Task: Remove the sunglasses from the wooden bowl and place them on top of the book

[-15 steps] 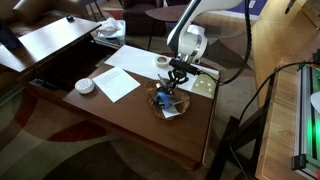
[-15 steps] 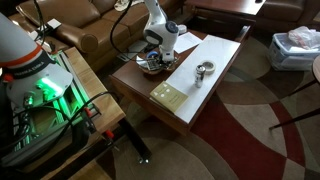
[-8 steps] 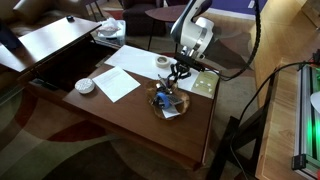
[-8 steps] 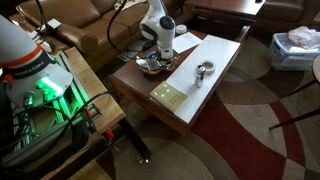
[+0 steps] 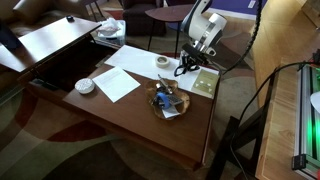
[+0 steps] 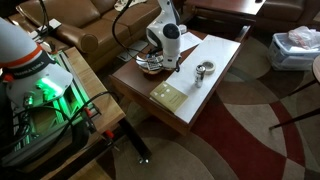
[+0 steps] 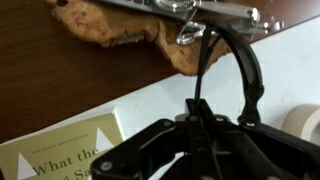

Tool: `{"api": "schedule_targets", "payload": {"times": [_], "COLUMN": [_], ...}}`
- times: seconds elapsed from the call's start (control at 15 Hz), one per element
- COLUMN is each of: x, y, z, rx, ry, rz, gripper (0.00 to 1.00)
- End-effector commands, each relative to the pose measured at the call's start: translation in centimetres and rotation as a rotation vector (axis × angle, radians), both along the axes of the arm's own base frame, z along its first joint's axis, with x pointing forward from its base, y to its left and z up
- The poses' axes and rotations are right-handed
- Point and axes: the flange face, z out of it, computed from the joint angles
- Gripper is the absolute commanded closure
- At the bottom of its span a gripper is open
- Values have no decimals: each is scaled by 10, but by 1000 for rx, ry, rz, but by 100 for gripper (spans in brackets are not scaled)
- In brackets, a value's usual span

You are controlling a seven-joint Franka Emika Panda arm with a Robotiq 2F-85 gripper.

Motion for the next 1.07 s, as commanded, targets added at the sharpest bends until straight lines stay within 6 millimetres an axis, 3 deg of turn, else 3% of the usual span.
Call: {"api": "schedule_targets", "payload": {"times": [0.0, 0.13, 0.33, 0.73, 1.0], "x": [-23, -18, -23, -62, -83], "y": [-36, -36, -42, -96, -102], "z": [-6, -4, -6, -20, -43], "rx": [10, 2, 6, -64, -5], "ry": [32, 20, 25, 158, 242], "rz": [-155, -101, -116, -269, -282], "gripper": [99, 95, 99, 99, 99]}}
